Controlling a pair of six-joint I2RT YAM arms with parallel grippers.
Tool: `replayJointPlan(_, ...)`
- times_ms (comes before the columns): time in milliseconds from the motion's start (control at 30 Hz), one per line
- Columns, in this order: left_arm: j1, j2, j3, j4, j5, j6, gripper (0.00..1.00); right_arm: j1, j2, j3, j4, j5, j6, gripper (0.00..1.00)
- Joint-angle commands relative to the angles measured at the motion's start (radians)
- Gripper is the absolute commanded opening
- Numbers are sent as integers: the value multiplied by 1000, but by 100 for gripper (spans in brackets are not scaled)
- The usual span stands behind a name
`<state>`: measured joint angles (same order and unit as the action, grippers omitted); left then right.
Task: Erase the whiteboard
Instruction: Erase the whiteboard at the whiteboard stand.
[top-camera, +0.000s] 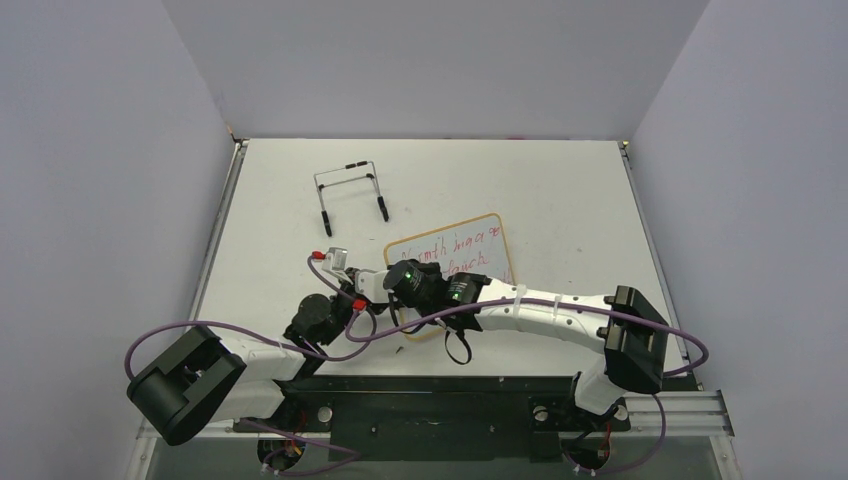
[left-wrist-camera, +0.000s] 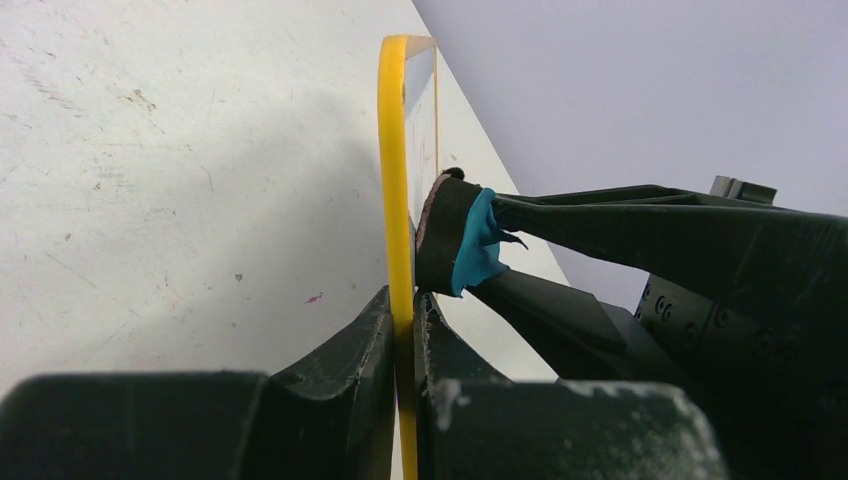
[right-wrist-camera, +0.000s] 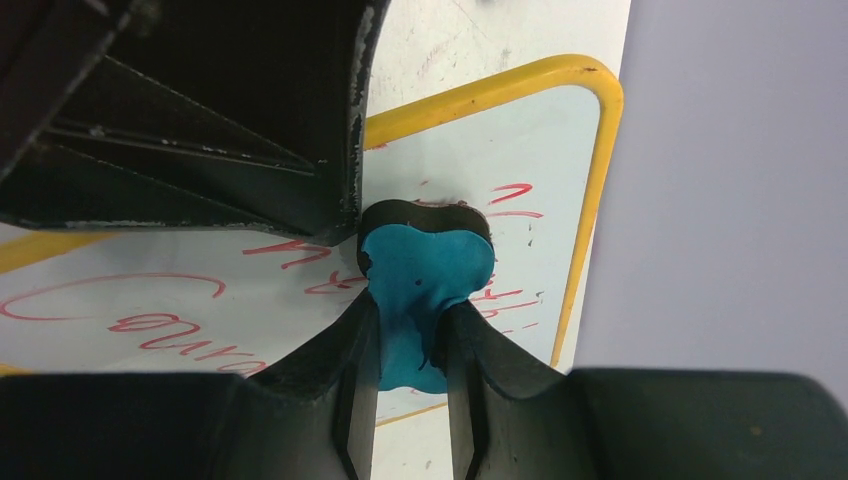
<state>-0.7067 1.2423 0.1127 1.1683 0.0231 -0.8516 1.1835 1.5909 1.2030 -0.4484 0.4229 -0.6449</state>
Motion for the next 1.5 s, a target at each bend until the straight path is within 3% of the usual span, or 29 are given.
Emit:
replayJointPlan(0, 4, -34, 17, 88, 32, 17, 0, 9, -2, -1, -12, 8, -27, 0)
replayJointPlan(300, 5, -19, 18, 98, 47, 15, 0, -10, 51, 158, -6, 70, 47, 0)
replayJointPlan(433, 4, -14, 15, 107, 50, 11, 0, -19, 73, 148, 2, 88, 56, 0)
replayJointPlan(733, 5, -18, 13, 108, 53, 15, 0, -124, 3, 85, -36, -33, 71, 0)
replayJointPlan(967, 5, -8, 16, 120, 58, 13, 0, -48, 10, 85, -99, -198, 60, 0)
replayJointPlan(1133, 5, -6, 17, 120, 69, 15, 0, -69, 44, 171, -104, -203, 110, 0)
replayJointPlan(1267, 5, 6, 25, 128, 89, 16, 0, -169, 92, 247, -88, -161, 183, 0)
replayJointPlan(1467, 4, 4, 24, 131, 97, 21, 0, -214, 79, 205, -94, -244, 176, 0)
